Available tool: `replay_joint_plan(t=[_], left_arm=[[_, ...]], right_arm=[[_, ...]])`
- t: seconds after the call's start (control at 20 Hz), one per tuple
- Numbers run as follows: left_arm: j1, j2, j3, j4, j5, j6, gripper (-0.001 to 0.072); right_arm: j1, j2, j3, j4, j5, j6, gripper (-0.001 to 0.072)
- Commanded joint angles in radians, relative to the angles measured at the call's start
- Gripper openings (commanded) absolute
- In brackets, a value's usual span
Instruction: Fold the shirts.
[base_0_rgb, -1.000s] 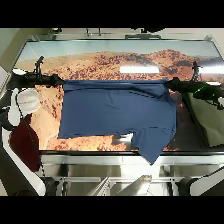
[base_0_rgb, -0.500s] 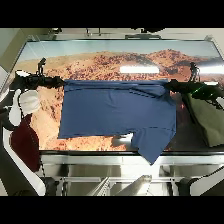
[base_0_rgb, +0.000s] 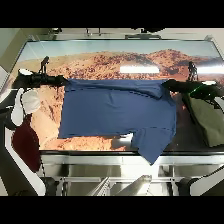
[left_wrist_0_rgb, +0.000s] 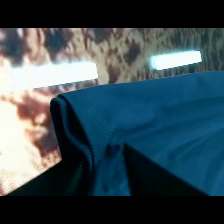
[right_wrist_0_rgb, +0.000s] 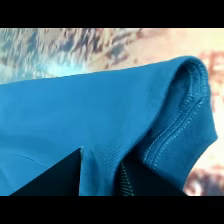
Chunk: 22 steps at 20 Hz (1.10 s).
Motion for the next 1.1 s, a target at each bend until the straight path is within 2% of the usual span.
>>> replay_joint_plan(t=[0.0, 0.05, 0.1, 0.2, 0.25, 0.3, 0.4, 0.5, 0.6, 0.75, 0.85, 1.05], left_arm=[[0.003, 0.001, 0.072, 0.000, -0.078, -0.044, 0.0454], [0.011, 0.006, 0.103, 0.000, -0.112, -0.063, 0.0593], [0.019, 0.026, 0.110, 0.001, -0.132, -0.084, 0.0665], [0.052, 0.098, 0.070, 0.019, -0.154, -0.140, 0.0666], [0.074, 0.140, 0.041, 0.051, -0.175, -0.180, 0.0666], [0.097, 0.179, 0.020, 0.100, -0.217, -0.229, 0.0666], [0.140, 0.260, -0.023, 0.204, -0.332, -0.329, 0.0665], [0.178, 0.354, -0.128, 0.263, -0.414, -0.387, 0.0665], [0.193, 0.457, -0.314, 0.286, -0.423, -0.397, 0.0664], [0.193, 0.634, -0.710, 0.353, -0.331, -0.385, 0.0665], [0.194, 0.720, -0.943, 0.346, -0.256, -0.352, 0.0665], [0.186, 0.773, -1.180, 0.337, -0.130, -0.317, 0.0664]], right_arm=[[-0.011, 0.015, 0.001, -0.012, -0.003, 0.058, 0.0271], [-0.023, 0.031, 0.001, -0.045, -0.003, 0.101, 0.0271], [-0.034, 0.052, 0.001, -0.091, 0.000, 0.155, 0.0271], [-0.069, 0.117, 0.001, -0.244, 0.030, 0.316, 0.0268], [-0.093, 0.161, 0.001, -0.322, 0.070, 0.393, 0.0229], [-0.116, 0.209, 0.001, -0.384, 0.126, 0.450, 0.0137], [-0.153, 0.308, 0.000, -0.451, 0.249, 0.525, 0.0010], [-0.164, 0.402, -0.002, -0.489, 0.353, 0.566, 0.0014], [-0.158, 0.497, -0.050, -0.521, 0.398, 0.590, 0.0013], [-0.160, 0.680, -0.264, -0.521, 0.420, 0.591, 0.0013], [-0.161, 0.819, -0.444, -0.508, 0.417, 0.590, 0.0014], [-0.161, 1.019, -0.658, -0.457, 0.408, 0.587, 0.0014]])
